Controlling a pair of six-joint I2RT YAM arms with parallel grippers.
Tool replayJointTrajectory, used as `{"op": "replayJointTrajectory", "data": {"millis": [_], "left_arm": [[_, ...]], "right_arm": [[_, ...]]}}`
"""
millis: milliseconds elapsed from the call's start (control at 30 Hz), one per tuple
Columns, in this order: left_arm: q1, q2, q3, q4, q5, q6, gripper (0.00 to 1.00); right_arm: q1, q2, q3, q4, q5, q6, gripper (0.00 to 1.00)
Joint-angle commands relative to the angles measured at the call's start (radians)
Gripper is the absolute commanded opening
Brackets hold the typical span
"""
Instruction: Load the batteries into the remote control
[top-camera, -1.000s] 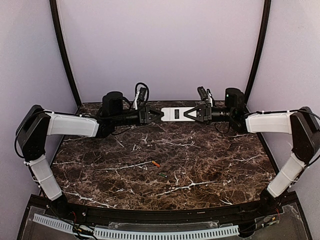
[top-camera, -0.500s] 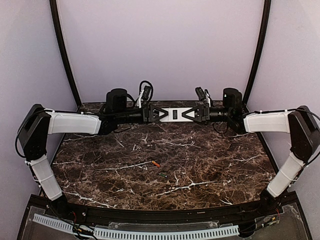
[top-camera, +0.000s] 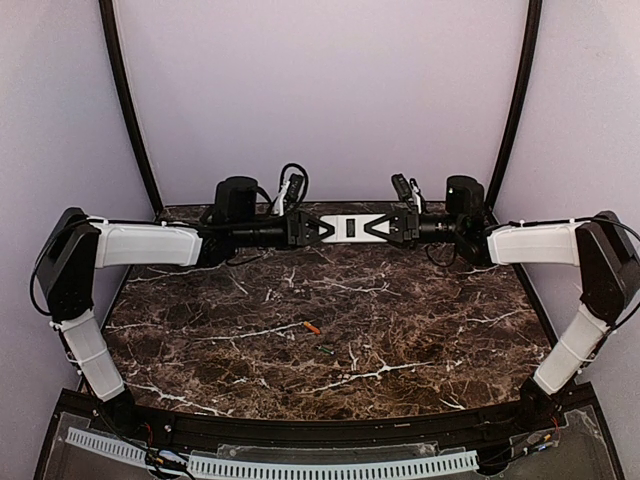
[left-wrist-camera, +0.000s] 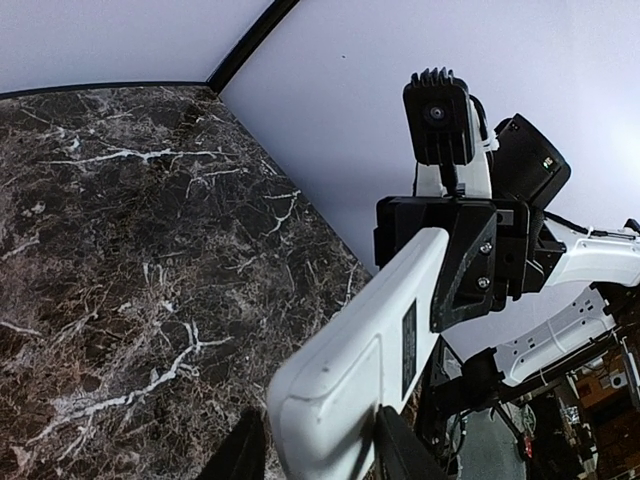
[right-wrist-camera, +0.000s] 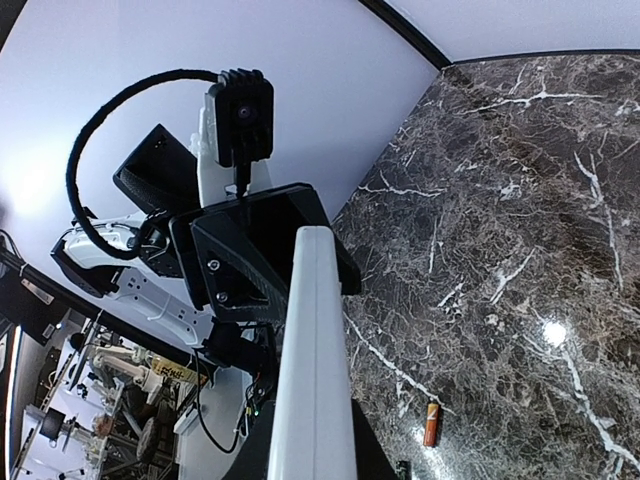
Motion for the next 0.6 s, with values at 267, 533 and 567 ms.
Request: {"op": "replayJointTrajectory", "data": {"millis": [267, 533, 567], "left_arm": [[0.032, -0.024, -0.041, -0.074, -0.068, 0.009, 0.27], [0.032, -0.033, -0.053, -0.037, -0.042, -0.001, 0.08], [0.032, -0.035, -0.054, -0.038, -0.043, 0.0, 0.06]], "right_arm": [[-0.004, -0.027, -0.018, 0.144, -0.067, 0.036, 0.0], [-0.004, -0.024, 0.003, 0.043, -0.016, -0.027, 0.0], [-0.003, -0.026, 0.005, 0.026, -0.012, -0.033, 0.0]]}}
